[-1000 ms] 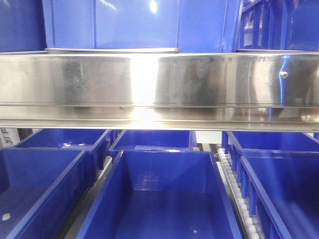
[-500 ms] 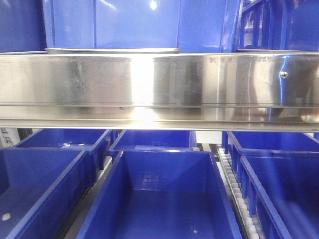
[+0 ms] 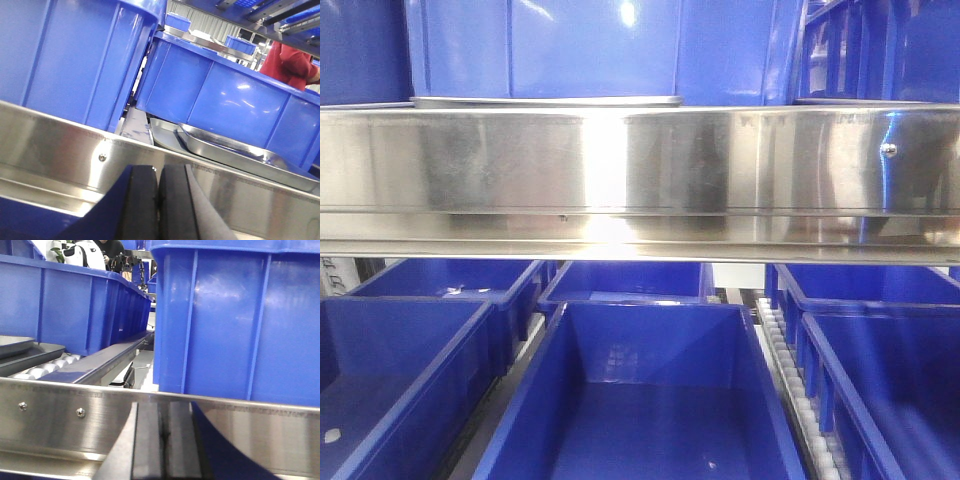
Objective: Stack silver trays without gaps
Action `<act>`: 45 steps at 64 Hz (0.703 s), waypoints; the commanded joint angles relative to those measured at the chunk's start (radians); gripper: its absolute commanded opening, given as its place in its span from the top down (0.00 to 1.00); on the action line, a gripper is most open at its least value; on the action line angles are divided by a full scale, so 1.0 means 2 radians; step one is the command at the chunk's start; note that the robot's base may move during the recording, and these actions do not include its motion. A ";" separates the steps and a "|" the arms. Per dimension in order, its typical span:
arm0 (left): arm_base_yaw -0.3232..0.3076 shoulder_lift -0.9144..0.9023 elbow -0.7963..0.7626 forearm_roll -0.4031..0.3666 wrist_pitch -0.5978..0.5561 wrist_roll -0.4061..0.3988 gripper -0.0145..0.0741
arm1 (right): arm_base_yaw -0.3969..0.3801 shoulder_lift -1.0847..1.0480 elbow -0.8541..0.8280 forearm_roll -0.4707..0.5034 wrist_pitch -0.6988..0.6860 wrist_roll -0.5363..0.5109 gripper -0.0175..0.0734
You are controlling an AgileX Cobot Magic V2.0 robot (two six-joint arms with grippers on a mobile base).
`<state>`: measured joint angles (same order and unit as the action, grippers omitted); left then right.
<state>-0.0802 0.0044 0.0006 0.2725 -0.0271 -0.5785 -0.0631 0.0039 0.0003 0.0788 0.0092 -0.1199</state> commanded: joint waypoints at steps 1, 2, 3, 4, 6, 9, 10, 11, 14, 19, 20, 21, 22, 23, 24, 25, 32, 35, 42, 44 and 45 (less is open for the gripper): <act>0.002 -0.002 0.000 -0.008 -0.012 -0.002 0.85 | -0.001 -0.002 0.000 0.001 -0.009 -0.002 0.89; 0.002 -0.002 0.000 -0.008 -0.014 -0.002 0.85 | -0.001 -0.002 0.000 0.001 -0.009 -0.002 0.89; 0.002 -0.002 0.000 -0.008 -0.014 -0.002 0.85 | -0.001 -0.002 0.000 0.001 -0.009 -0.002 0.89; 0.002 -0.002 0.000 -0.005 -0.014 -0.002 0.85 | -0.001 -0.002 0.000 0.001 -0.009 -0.002 0.89; 0.002 -0.002 0.000 -0.002 -0.015 -0.002 0.85 | -0.001 -0.002 0.000 0.001 -0.009 -0.002 0.89; 0.002 -0.002 0.000 0.001 -0.015 -0.001 0.85 | -0.001 -0.002 0.000 0.001 -0.009 -0.002 0.89; 0.002 -0.002 0.000 0.001 -0.013 0.001 0.85 | -0.001 -0.002 0.000 0.001 -0.009 -0.002 0.89; 0.002 -0.002 0.000 0.001 -0.013 0.002 0.85 | -0.001 -0.002 0.000 0.001 -0.009 -0.002 0.89; 0.002 -0.002 0.000 0.001 -0.013 0.009 0.85 | -0.001 -0.002 0.000 0.001 -0.009 -0.002 0.89; 0.002 -0.002 0.000 -0.001 -0.011 0.035 0.85 | -0.001 -0.002 0.000 0.001 -0.009 -0.002 0.89; 0.002 -0.002 0.000 -0.001 -0.009 0.041 0.85 | -0.001 -0.002 0.000 0.001 -0.009 -0.002 0.89; 0.002 -0.002 0.000 -0.001 -0.009 0.049 0.85 | -0.001 -0.002 0.000 0.001 -0.009 -0.002 0.89; 0.002 -0.002 0.000 -0.001 -0.008 0.056 0.85 | -0.001 -0.002 0.000 0.001 -0.009 -0.002 0.89; 0.002 -0.002 0.000 -0.001 -0.007 0.063 0.85 | -0.001 -0.002 0.000 0.001 -0.009 -0.002 0.89; 0.002 -0.002 0.000 -0.002 -0.006 0.072 0.85 | -0.001 -0.002 0.000 0.001 -0.009 -0.002 0.89; 0.002 -0.002 0.000 -0.003 -0.003 0.086 0.85 | -0.001 -0.002 0.000 0.001 -0.009 -0.002 0.89; 0.002 -0.002 0.000 -0.028 0.014 0.185 0.85 | -0.001 -0.002 0.000 0.001 -0.009 -0.002 0.89; 0.002 -0.002 0.000 -0.053 0.021 0.226 0.85 | -0.001 -0.002 0.000 0.001 -0.009 -0.002 0.89; -0.004 -0.002 0.000 -0.105 0.023 0.284 0.85 | -0.001 -0.002 0.000 0.001 -0.009 -0.002 0.89; -0.004 -0.002 0.000 -0.105 0.023 0.284 0.85 | -0.001 -0.002 0.000 0.001 -0.009 -0.002 0.89; -0.004 -0.002 0.000 -0.105 0.023 0.284 0.85 | -0.001 -0.002 0.000 0.001 -0.009 -0.002 0.89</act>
<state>-0.0812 0.0044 0.0022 0.0933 0.0260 -0.0486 -0.0631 0.0039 0.0003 0.0788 0.0092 -0.1199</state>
